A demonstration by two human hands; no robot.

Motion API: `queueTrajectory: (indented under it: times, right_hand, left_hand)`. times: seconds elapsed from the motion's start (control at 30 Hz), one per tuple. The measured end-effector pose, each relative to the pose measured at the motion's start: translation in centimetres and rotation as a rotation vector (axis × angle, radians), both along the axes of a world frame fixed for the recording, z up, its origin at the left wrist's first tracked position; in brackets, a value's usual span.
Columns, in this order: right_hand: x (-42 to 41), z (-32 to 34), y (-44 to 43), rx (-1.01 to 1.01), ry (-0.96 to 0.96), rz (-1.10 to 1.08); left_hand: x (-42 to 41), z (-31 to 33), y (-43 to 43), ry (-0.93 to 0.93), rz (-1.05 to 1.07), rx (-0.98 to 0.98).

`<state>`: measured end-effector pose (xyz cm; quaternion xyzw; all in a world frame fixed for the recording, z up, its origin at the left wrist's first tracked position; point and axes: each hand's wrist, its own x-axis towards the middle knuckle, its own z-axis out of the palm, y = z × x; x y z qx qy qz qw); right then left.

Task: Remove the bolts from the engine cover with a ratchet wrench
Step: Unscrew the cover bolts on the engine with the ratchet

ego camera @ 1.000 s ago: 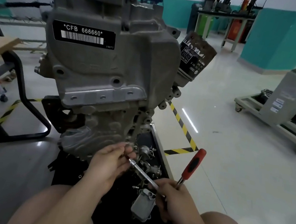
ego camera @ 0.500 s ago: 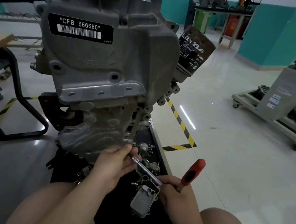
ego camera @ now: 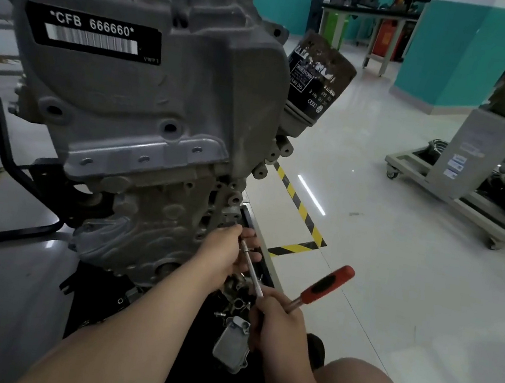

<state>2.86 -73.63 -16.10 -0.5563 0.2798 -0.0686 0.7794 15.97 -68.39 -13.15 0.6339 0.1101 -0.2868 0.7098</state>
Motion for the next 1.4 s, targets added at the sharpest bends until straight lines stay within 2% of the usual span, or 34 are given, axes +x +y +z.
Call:
queueTrajectory:
  times: [0.27,0.5,0.77,0.93,1.03,1.1,1.2,1.27,1.4]
  right_hand:
    - [1.1,-0.1,0.6,-0.003,0.025,0.009]
    - [1.9,-0.6,1.0,-0.261,0.035,0.058]
    - [2.8,-0.5,1.3,-0.232,0.03,0.031]
    - [3.2,-0.3,0.9,-0.107,0.029,0.005]
    - [3.1,-0.2,1.0,0.06,0.022,0.019]
    - [3.3,0.1,0.9,0.311,0.004,0.035]
    - [3.8,0.6,-0.2,0.825,-0.032,0.038]
    - [3.8,0.6,-0.9,1.005,-0.034,0.032]
    - [3.6,0.4,-1.5,0.95,0.025,0.106]
  left_hand:
    - [1.0,-0.4,-0.4,-0.032,-0.033,0.02]
    - [1.6,-0.6,0.1,-0.042,-0.002,0.027]
    - [0.6,-0.3,0.8,-0.05,0.009,0.042]
    - [-1.2,-1.1,1.6,-0.11,-0.146,0.137]
    - [-2.3,-1.8,2.1,-0.153,-0.263,0.189]
    - [-2.7,-2.0,2.1,-0.178,-0.301,0.238]
    - [-2.8,-1.9,1.7,-0.182,-0.276,0.208]
    - [-2.9,-1.9,1.4,-0.204,-0.245,0.19]
    - [-2.6,-2.5,1.0,-0.277,-0.235,0.249]
